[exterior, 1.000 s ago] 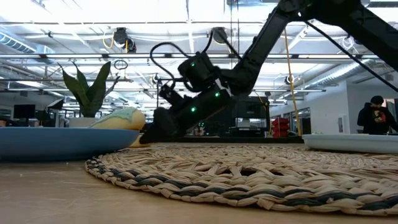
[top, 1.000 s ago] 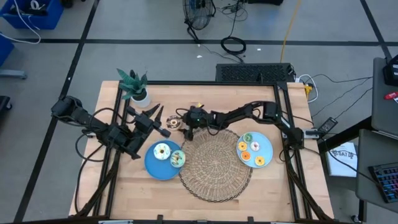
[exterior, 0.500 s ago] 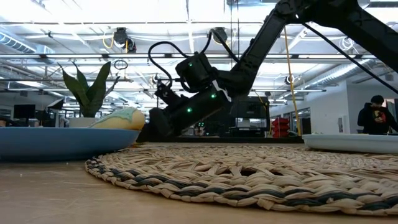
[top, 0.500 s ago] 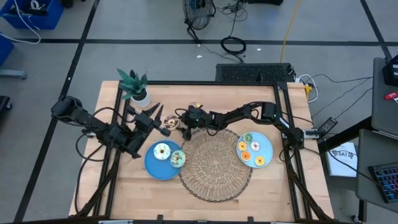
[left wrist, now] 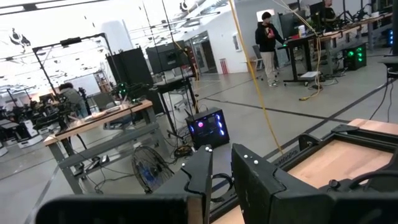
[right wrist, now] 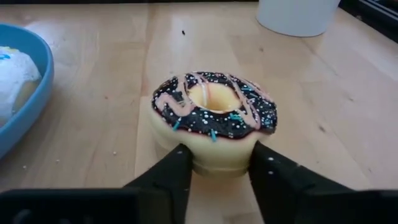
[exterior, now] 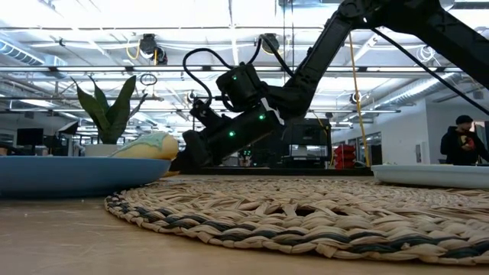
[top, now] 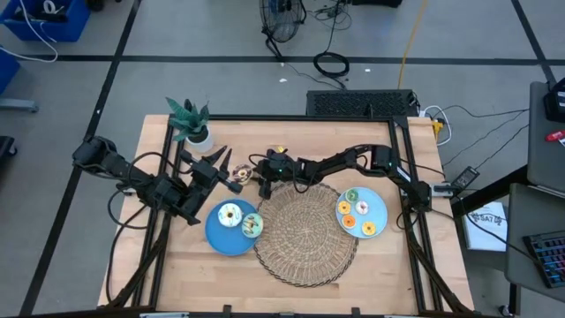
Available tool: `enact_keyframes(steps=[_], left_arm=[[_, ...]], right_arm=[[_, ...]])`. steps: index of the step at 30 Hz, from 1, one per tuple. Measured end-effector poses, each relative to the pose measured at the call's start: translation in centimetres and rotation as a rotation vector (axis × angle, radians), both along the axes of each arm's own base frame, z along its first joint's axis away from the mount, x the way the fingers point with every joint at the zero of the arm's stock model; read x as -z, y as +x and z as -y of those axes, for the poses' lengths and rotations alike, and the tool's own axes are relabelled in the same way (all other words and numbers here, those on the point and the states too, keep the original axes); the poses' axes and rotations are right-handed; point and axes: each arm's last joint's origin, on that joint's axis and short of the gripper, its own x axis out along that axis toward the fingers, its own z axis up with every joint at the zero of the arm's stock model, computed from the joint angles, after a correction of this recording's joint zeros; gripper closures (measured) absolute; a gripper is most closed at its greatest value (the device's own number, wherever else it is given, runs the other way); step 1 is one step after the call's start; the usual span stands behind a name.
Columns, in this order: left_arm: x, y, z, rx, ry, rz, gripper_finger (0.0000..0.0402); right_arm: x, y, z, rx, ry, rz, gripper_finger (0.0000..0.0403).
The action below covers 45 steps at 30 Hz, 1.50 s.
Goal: Pick & Place donuts
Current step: Put the large black donut on the blue plate
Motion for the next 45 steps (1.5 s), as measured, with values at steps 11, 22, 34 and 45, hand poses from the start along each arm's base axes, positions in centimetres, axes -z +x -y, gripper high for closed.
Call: enact_keyframes(steps=[11,22,34,45], left_arm=[[0.0,0.0,0.0,-0.007,-0.006,-0.002,0.0337],[0.1,0.0,0.0,-0.013,-0.003,-0.022,0.0337],[0.6,1.0,-0.4,0.031,0.023,0.016,0.0337],[2.5,3.4,-1.3,0.379,0.095,0.025,0.0337]], right_arm=[[-1.7,-0.2,-0.4,-0.078,0.017,0.001,0.0393],[-9.0,-4.8,-3.1,-0.165,-0.068,-0.087,0.0396],[-14.4,-18.4,-8.1,-0.069,-0.202,0.094,0.0398],[-14.9,-22.8,-9.8,-0.062,-0.221,0.25,0.0398]])
